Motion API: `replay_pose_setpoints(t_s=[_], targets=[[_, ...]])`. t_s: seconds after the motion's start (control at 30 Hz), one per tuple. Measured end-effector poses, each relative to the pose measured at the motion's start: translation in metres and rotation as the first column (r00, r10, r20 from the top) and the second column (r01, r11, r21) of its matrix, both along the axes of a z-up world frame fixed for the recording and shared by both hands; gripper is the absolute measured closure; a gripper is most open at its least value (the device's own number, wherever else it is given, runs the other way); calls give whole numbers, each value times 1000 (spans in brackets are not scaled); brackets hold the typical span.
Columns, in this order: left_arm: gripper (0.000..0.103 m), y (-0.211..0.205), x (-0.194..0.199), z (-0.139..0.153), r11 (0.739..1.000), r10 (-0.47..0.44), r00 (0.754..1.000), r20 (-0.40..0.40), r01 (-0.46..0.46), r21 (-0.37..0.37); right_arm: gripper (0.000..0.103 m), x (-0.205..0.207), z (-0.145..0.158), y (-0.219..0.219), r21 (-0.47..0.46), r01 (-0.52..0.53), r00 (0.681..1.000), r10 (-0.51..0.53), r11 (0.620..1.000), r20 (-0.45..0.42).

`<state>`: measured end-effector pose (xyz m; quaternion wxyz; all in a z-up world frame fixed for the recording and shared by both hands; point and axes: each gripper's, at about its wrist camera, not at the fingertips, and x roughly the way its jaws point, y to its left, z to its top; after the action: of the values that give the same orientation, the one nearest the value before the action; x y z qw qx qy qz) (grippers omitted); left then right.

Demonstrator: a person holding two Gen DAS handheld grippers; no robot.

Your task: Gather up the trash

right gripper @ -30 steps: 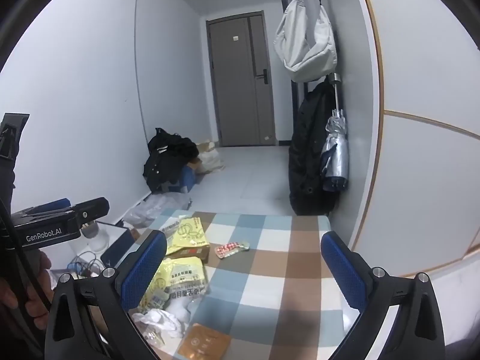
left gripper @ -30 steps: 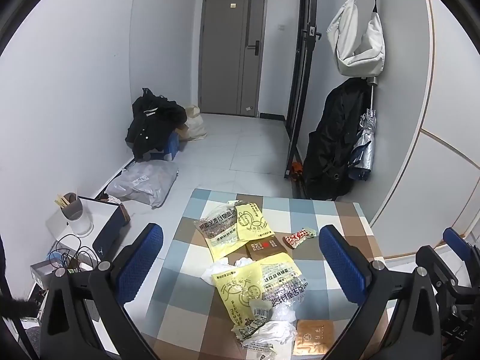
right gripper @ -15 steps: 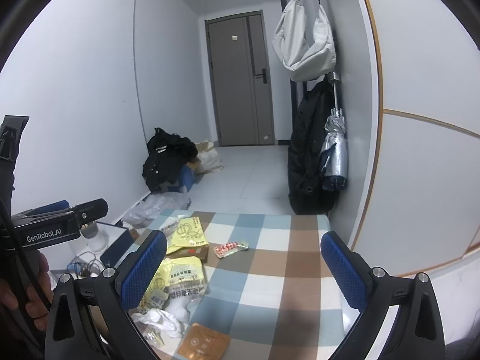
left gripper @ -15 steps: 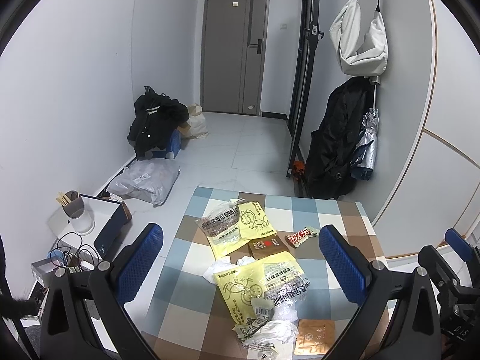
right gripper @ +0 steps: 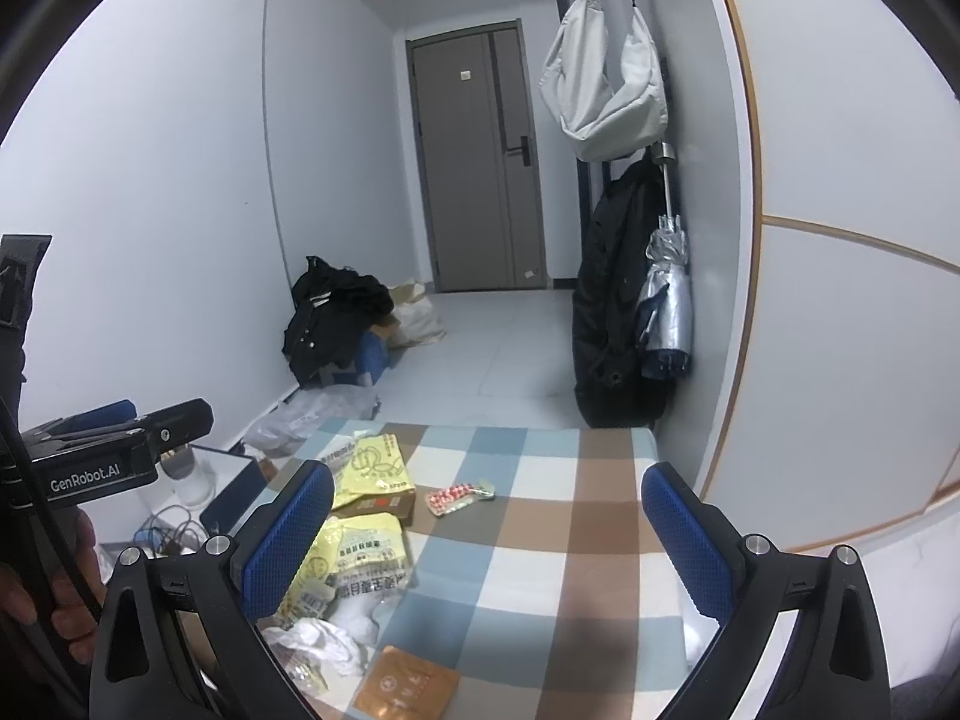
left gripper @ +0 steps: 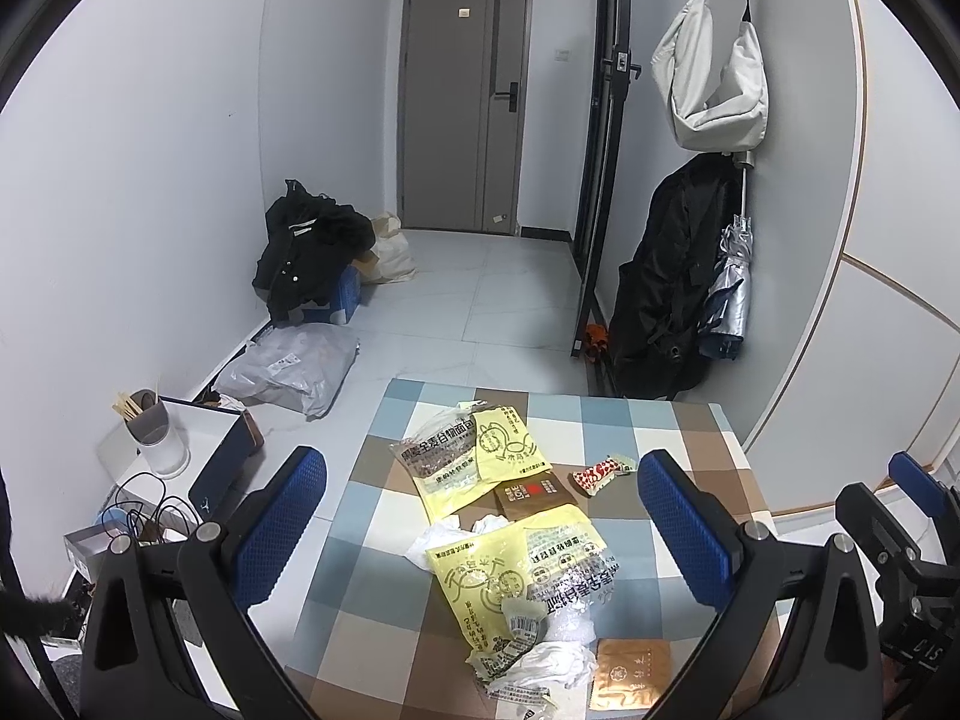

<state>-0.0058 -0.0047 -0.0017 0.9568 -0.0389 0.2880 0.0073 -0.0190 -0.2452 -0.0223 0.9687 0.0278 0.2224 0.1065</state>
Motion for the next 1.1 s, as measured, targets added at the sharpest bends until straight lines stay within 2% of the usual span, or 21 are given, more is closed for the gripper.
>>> replay_pose_setpoints(t_s=[0.63,0.97,1.1], targets=[[1,3,5,-5,1000,-9,999,-40,8,-21,0,1,0,-1,1,11,1000,-11,1000,-7],[1,-1,13,-15,996,-83,992,-99,80,-35,0,8,-1,-4,7,30,998,-30,1000,-49],[1,4,21,-24,991,-118,981,-154,107,-79,0,15,-5,-5,5,41,997,-40,999,-73]])
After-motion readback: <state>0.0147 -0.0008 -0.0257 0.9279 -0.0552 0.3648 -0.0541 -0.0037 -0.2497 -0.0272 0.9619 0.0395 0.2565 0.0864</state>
